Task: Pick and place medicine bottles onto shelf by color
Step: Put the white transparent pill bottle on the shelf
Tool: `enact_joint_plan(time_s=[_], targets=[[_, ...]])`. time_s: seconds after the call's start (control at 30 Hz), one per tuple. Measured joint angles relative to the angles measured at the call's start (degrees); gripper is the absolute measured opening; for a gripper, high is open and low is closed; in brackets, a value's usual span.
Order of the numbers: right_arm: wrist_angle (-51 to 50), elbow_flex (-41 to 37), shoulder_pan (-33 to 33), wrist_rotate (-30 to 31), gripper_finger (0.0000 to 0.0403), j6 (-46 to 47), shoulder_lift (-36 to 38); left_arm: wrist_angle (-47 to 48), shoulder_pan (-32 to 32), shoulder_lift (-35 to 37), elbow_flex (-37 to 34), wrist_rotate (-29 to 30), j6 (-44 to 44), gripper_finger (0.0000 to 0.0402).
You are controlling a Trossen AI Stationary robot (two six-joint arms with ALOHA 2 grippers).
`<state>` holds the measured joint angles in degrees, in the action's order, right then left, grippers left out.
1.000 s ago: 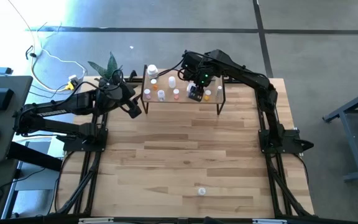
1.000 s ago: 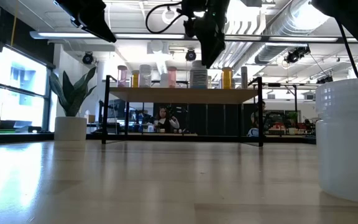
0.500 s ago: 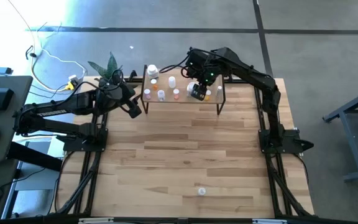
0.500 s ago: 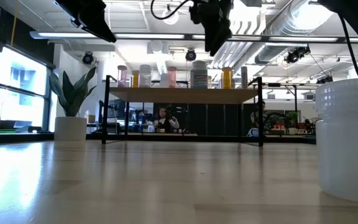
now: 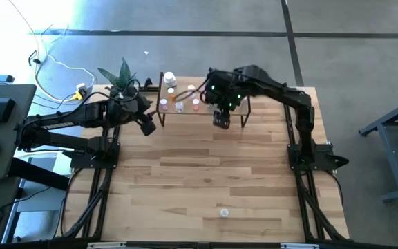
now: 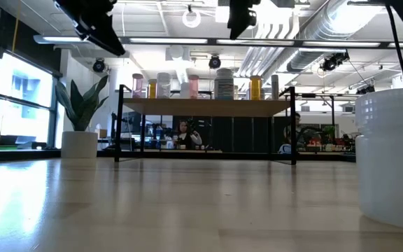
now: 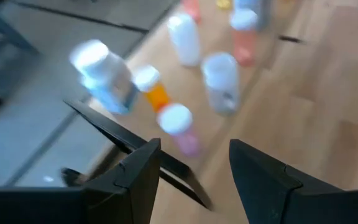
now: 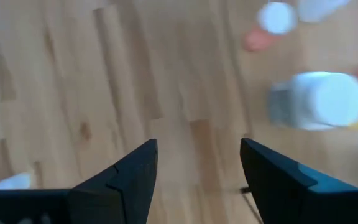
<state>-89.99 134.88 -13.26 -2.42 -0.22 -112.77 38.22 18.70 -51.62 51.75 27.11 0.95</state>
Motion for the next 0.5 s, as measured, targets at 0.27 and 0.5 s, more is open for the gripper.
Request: enact_joint_plan(time_s=[0.27,0.5], targets=[[0.25,-5.49,8.19,-0.01,0.022,1.79,0.01,8.48,-4.09,0.0,-0.01,-8.54,8.38,0.018],[2.3,-13.93,15.08,-0.02,0.022,9.15,-0.04,12.07,-11.65,0.0,0.0,-8.49,13.54,0.018]])
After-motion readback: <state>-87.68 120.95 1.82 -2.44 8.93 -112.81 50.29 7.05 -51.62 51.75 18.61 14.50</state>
